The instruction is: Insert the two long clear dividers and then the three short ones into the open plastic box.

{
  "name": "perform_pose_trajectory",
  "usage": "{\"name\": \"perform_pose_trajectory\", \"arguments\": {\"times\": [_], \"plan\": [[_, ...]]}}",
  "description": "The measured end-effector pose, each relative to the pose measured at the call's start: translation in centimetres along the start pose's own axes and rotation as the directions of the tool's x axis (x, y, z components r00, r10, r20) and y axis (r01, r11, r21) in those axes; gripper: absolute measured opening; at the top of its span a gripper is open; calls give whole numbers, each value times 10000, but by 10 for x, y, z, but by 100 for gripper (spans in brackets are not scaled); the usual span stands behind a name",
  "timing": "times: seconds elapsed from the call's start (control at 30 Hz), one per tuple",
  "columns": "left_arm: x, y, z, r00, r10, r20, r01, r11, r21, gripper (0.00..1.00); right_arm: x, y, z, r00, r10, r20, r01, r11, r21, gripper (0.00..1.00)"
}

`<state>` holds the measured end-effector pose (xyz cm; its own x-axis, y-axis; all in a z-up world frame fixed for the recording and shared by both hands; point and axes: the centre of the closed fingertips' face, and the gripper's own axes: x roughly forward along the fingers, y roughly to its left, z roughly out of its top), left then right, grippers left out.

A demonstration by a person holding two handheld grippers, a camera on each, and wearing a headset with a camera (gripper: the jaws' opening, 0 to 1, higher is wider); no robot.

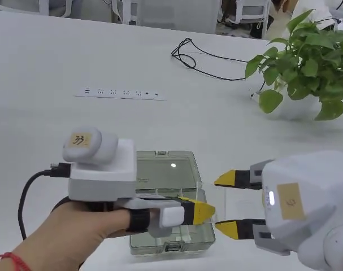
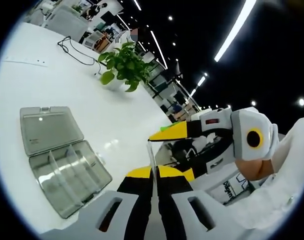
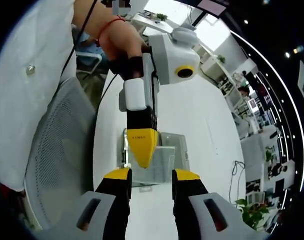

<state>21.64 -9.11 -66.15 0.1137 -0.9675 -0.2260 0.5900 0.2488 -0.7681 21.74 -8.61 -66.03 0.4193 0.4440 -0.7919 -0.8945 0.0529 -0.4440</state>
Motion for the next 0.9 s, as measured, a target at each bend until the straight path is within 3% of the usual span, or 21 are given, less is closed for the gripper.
{"name": "perform_pose_trajectory", "arguments": {"times": [0.43, 0.5, 0.6, 0.63, 0.7, 0.73, 0.8, 0.87, 0.9], "plan": [[-2, 2, 1, 9996, 89, 254, -87, 9999, -92, 0, -2, -2, 6, 9998, -32, 186, 29, 9998, 171, 35], [-4, 2, 1, 9996, 95, 249, -100, 9998, 185, 0, -4, -2, 7, 9991, 140, 399, -164, 9980, 604, 35], [-6, 1, -3, 9999, 95, 88, -107, 9901, 1403, 0, -10, -5, 12, 9934, 461, 1051, -615, 9871, 1478, 34], [-7, -1, -4, 10000, 14, 69, -26, 9834, 1816, 0, -13, -8, 14, 9891, 619, 1336, -852, 9806, 1767, 33], [-10, -7, -5, 9999, -162, 52, 135, 9436, 3308, 0, -18, -8, 18, 9774, 1068, 1826, -1467, 9641, 2214, 31], [-11, -8, -7, 9999, -162, 5, 148, 9247, 3804, 0, -20, -6, 22, 9670, 1411, 2122, -1919, 9511, 2421, 30], [-14, -12, -14, 9992, -264, -290, 363, 9037, 4266, 0, -27, -5, 30, 9382, 2052, 2787, -2761, 9294, 2450, 27], [-15, -14, -14, 9988, -373, -302, 471, 8807, 4714, 0, -30, -7, 35, 9215, 2366, 3080, -3211, 9102, 2616, 23], [-17, -16, -16, 9984, -402, -397, 549, 8545, 5165, 0, -32, -9, 37, 9092, 2614, 3242, -3511, 8997, 2594, 22]]}}
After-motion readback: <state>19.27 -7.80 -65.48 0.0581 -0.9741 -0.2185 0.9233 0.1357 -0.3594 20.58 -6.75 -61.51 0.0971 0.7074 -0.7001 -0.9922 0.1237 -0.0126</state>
